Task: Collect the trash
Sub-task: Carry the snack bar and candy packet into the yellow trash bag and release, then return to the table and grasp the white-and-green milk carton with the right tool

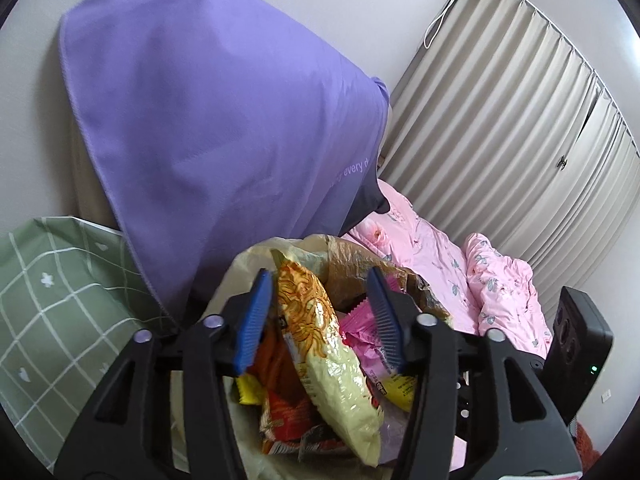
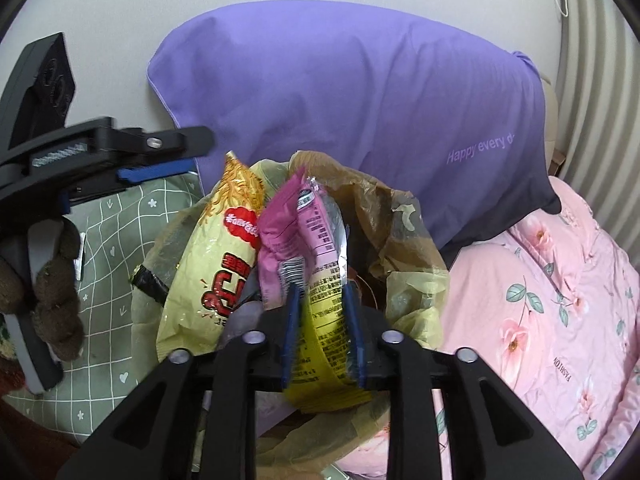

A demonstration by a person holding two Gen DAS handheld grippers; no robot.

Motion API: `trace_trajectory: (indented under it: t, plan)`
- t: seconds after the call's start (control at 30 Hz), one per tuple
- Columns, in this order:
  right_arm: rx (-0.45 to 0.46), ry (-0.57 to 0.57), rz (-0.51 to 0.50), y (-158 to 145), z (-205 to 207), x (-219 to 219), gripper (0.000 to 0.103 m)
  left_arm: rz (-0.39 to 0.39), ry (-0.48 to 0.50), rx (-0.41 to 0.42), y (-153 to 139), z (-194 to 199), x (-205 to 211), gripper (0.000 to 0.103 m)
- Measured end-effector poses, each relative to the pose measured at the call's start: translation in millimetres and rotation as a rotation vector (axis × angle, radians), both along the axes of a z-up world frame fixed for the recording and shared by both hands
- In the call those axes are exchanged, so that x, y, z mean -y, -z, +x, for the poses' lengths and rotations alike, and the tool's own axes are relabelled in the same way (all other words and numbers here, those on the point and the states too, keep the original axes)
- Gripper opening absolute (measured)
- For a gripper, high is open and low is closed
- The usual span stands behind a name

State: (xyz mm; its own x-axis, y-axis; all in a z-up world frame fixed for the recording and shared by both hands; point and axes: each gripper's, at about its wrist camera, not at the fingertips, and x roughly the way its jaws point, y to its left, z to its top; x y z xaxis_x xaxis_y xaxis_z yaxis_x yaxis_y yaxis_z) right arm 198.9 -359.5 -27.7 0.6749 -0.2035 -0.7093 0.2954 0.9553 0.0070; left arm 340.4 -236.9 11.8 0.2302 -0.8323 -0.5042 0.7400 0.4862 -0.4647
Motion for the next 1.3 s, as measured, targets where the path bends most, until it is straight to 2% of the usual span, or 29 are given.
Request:
trace_trajectory:
  t: [0.07,0.13,0.27,0.3,0.4,0.57,0.8,0.93,1.07,1.2,1.3]
  plan:
    - [0.003,0.000,-0.005,-3.2,-3.0,-1.0,0.037,-0.006,-0.019,0.006,-3.2,1.1,-15.0,0.051]
    - [0.011,0.001,-0.019,-8.5,-5.9,-4.1,0.037,-0.015,-0.043,0.013,-7.9,2.0,-32.5,0.055]
    - [0.095,-0.017,-0.037,-30.5,-12.4,-15.3,0.040,-0.015,-0.112,0.056,-15.3,1.5,-70.4,0.058]
    - [0.121,-0.029,-0.042,-37.1,-12.1,-19.0,0.044,-0.004,-0.141,0.081,-15.1,0.8,-85.8,0.059]
    - [0.189,-0.066,-0.045,-54.0,-5.0,-30.4,0.046,0.047,-0.215,0.124,-8.6,-0.1,-120.7,0.060]
    - [0.263,-0.191,0.015,-66.7,22.8,-58.7,0.058,0.134,-0.378,0.116,12.8,6.4,-188.6,0.060]
    - [0.161,-0.406,0.081,-46.1,70.3,-112.9,0.058,0.262,-0.655,0.104,47.8,16.7,-305.4,0.061]
    - [0.111,-0.533,0.071,-32.9,89.6,-154.9,0.058,0.313,-0.783,0.034,73.5,15.6,-368.6,0.061]
    - [0.065,-0.667,0.070,-17.7,113.9,-202.2,0.058,0.266,-0.898,-0.047,88.4,2.5,-427.8,0.060]
    - [0.021,-0.851,0.032,3.6,138.7,-268.4,0.058,0.216,-0.986,-0.083,92.1,-17.6,-465.0,0.061]
    - [0.003,-0.954,0.004,20.8,166.0,-313.8,0.058,0.226,-1.007,-0.095,91.7,-31.0,-474.4,0.061]
